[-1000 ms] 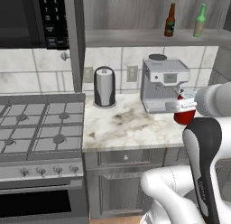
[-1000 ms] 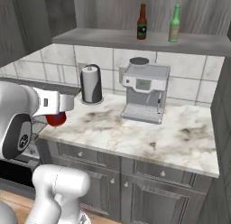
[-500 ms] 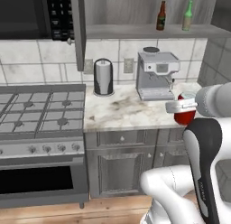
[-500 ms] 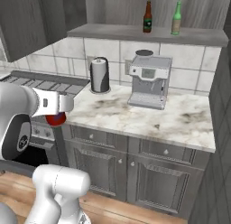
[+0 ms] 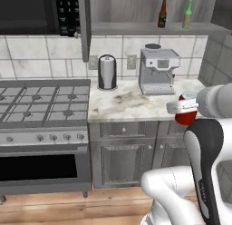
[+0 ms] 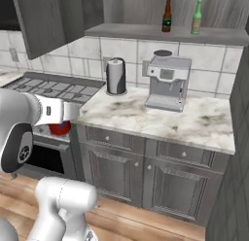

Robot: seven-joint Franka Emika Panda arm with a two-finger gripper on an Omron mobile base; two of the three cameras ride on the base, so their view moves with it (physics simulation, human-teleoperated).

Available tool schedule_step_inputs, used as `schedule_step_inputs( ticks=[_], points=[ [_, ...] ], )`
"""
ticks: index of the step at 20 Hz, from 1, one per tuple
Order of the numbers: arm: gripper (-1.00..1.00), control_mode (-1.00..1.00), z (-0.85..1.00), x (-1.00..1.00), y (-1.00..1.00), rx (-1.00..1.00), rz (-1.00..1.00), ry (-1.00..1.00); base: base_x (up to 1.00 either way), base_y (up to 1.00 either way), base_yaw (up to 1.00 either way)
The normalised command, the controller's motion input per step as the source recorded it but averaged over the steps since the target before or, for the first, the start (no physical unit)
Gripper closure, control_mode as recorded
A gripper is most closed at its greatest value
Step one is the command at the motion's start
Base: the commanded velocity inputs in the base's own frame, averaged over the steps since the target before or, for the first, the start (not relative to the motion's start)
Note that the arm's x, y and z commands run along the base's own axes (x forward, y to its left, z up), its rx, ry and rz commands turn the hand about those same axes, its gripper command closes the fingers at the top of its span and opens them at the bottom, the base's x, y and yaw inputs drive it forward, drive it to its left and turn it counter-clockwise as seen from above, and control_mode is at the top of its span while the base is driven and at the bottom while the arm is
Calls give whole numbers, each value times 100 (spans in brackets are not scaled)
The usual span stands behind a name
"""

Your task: Sort all alcoholic drinks to one cabinet, and non-alcoholic drinks to the other.

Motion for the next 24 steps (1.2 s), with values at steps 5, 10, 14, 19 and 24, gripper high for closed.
schedule_step_inputs(
  ticks=[5, 10, 14, 19, 24],
  points=[
    [100, 100, 0, 0, 0, 0, 0, 0, -4, 39, 33],
    [100, 100, 0, 0, 0, 0, 0, 0, -1, 37, 37],
    [100, 100, 0, 0, 0, 0, 0, 0, -6, 38, 36],
    [100, 100, 0, 0, 0, 0, 0, 0, -11, 37, 34],
    [100, 100, 0, 0, 0, 0, 0, 0, -2, 28, 32]
  ],
)
